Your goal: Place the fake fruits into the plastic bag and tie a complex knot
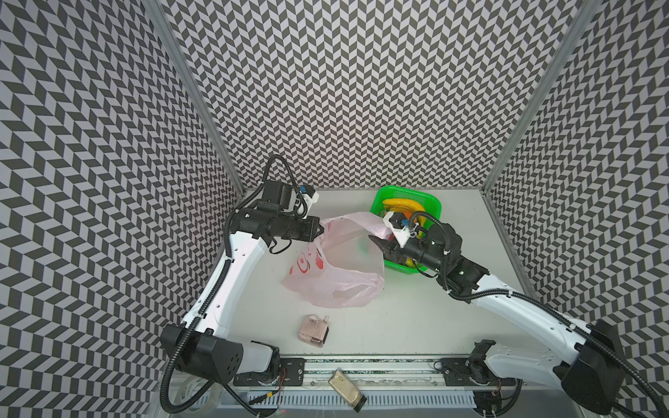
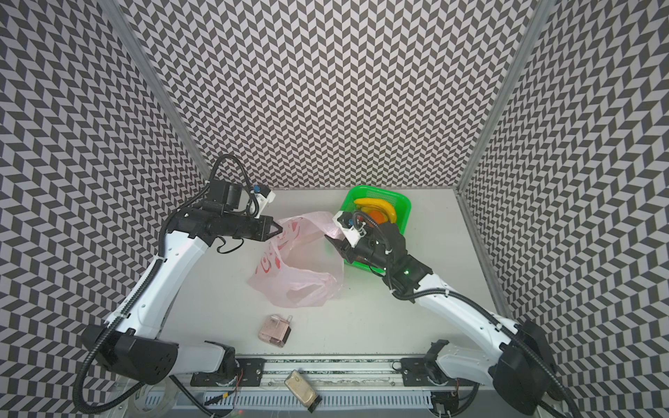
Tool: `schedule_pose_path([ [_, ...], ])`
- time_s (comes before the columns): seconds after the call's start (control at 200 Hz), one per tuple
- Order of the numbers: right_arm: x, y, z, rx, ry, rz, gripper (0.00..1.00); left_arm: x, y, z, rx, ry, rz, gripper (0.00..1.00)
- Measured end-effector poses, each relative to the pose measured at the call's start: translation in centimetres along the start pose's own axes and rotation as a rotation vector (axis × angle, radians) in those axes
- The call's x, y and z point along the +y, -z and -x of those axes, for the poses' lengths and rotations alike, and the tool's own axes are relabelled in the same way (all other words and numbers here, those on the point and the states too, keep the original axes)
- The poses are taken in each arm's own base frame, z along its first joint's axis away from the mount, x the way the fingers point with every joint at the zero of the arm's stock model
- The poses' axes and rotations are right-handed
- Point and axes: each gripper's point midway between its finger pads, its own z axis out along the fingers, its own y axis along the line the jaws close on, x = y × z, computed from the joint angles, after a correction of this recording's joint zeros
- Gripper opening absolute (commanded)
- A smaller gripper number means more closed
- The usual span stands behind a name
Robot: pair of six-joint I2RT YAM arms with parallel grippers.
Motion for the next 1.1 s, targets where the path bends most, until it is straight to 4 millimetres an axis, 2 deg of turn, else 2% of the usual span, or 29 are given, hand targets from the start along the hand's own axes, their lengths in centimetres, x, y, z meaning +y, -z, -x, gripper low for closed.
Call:
schedule_pose_path([
  [0.025,0.0,-0.1,0.2,0.004,-0.011,0.007,0.08,-0.1,0.1,-0.1,-0.002,-0.005,-0.003,0.00],
  [0.095,-0.6,-0.3,0.5,0.014,-0.039,0.006,0.02,-0.3,0.4,-0.2,-0.007,-0.017,-0.008,0.00],
  [0.185,-2.6,-0.6,0.3,0.042,-0.105,-0.008,0.01,-0.6,0.7,-0.4,-0.012,-0.025,-0.017,0.00],
  [0.335,-7.6,-0.6,-1.1,0.099,-0.247,-0.056,0.01,-1.2,0.7,-1.3,-0.002,-0.028,-0.050,0.00],
  [0.441,-9.2,-1.4,-3.0,0.168,-0.332,-0.047,0.02,-1.6,0.3,-1.8,0.015,-0.022,-0.087,0.00],
  [0.531,-9.2,-1.9,-4.6,0.234,-0.388,-0.011,0.11,-2.0,0.0,-2.2,0.026,-0.013,-0.119,0.00],
  [0.621,-8.6,-1.7,-5.8,0.282,-0.431,0.023,0.26,-2.5,-0.4,-2.4,0.026,0.007,-0.167,0.00],
  [0.686,-8.3,-1.5,-5.8,0.288,-0.446,0.037,0.39,-2.9,-0.8,-2.5,0.028,0.028,-0.203,0.00],
  [0.831,-7.5,-0.1,-5.3,0.282,-0.461,0.043,0.75,-3.2,-2.0,-2.9,0.037,0.082,-0.271,0.00],
  [0.891,-7.2,0.8,-4.8,0.274,-0.471,0.042,0.84,-3.1,-2.6,-2.9,0.043,0.101,-0.284,0.00],
  [1.016,-6.7,2.3,-3.2,0.251,-0.476,0.033,0.98,-2.8,-3.6,-2.6,0.053,0.138,-0.307,0.00],
  [1.101,-6.5,3.4,-2.5,0.245,-0.497,0.016,0.99,-2.4,-3.9,-2.3,0.045,0.165,-0.321,0.00],
])
